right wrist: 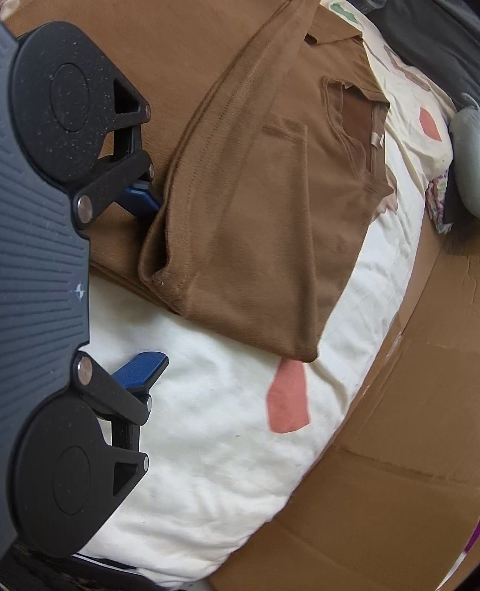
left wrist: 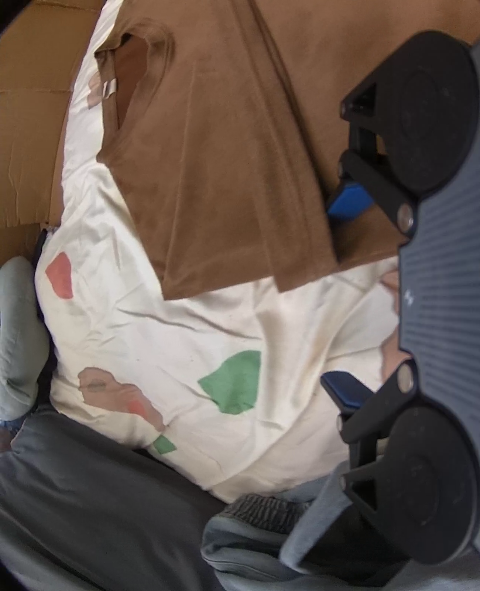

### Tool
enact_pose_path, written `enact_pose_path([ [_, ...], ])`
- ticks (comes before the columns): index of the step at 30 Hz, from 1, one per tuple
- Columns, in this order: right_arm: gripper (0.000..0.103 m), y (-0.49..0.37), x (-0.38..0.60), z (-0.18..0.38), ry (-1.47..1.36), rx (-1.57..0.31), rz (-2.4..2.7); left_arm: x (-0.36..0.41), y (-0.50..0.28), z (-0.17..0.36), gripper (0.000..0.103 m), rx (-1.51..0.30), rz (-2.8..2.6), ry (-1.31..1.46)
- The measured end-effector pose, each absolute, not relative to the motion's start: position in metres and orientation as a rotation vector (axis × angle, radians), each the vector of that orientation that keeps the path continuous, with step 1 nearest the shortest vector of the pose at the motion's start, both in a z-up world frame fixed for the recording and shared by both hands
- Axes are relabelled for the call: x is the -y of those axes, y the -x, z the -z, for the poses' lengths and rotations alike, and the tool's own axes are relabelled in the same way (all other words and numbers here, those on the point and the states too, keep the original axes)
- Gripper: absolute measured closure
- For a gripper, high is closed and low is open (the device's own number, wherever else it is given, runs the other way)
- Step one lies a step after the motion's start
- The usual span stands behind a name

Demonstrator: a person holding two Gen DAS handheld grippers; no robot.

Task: Fold clothes
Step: 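Move both open tools to the end edge of the folded brown shirt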

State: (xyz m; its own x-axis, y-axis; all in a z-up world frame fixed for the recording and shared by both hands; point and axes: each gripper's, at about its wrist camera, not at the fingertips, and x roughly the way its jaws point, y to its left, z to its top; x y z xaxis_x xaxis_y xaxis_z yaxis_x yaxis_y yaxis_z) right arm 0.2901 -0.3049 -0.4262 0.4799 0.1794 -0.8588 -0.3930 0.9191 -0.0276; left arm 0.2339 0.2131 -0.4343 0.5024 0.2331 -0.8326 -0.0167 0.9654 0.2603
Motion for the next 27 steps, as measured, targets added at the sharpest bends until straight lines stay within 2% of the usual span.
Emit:
enact_pose_path([
  [13,0.022,-0.330,0.302,0.424,0.224,-0.966,-0.363,-0.218,-0.267,0.434,0.013,-0.994,-0.142,-0.215],
  [23,0.032,-0.337,0.307,0.425,0.165,-0.958,-0.309,-0.225,-0.286,0.430,0.016,-0.960,-0.152,-0.164],
  [25,0.036,-0.337,0.308,0.424,0.154,-0.956,-0.294,-0.226,-0.285,0.425,0.022,-0.942,-0.162,-0.150],
  [27,0.039,-0.336,0.308,0.422,0.145,-0.954,-0.281,-0.228,-0.282,0.417,0.023,-0.916,-0.173,-0.130],
])
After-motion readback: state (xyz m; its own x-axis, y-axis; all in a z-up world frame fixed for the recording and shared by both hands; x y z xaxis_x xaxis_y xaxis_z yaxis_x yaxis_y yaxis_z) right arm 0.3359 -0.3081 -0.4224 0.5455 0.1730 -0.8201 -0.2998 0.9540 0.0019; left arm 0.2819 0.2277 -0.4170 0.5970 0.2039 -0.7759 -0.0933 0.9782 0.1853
